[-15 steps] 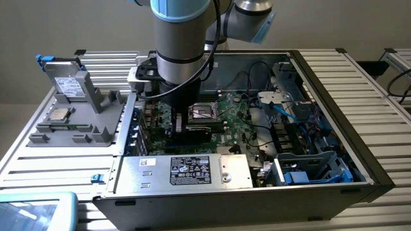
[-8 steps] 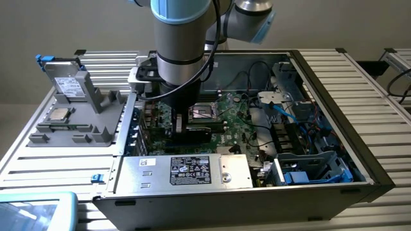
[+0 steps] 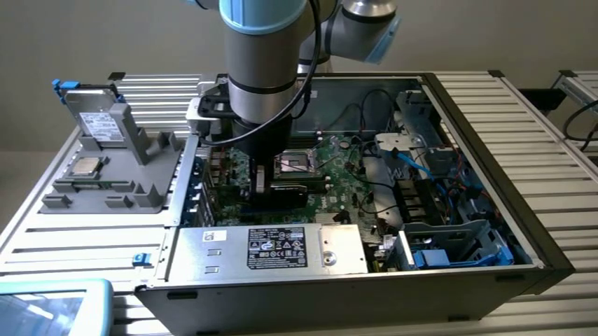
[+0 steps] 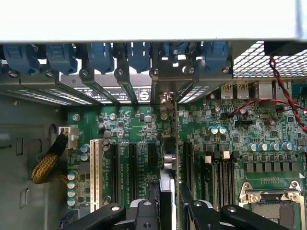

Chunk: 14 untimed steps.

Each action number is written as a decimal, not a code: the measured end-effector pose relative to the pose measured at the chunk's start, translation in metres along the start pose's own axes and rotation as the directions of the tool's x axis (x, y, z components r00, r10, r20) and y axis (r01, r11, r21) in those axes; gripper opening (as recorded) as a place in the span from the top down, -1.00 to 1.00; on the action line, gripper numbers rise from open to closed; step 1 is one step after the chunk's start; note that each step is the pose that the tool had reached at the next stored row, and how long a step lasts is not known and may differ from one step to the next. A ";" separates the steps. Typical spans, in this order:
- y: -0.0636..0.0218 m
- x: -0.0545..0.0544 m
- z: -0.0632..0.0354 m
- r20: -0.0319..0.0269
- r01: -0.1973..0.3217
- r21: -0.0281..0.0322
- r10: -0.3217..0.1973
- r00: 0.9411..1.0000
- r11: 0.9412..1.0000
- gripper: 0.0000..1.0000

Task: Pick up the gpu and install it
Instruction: 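Insert the gpu into the slot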

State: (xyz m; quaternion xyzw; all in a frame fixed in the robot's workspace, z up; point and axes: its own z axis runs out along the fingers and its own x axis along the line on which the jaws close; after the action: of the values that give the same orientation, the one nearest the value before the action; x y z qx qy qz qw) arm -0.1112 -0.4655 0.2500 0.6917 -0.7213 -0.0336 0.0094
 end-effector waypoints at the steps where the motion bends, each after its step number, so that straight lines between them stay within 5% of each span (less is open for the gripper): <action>1: 0.0000 0.000 0.0000 0.000 0.000 0.000 0.000 1.000 1.000 0.46; 14: 0.0000 0.000 0.0006 0.000 0.000 0.000 0.000 1.000 1.000 0.46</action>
State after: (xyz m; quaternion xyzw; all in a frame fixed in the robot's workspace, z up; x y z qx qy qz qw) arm -0.1112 -0.4655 0.2494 0.6917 -0.7213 -0.0336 0.0094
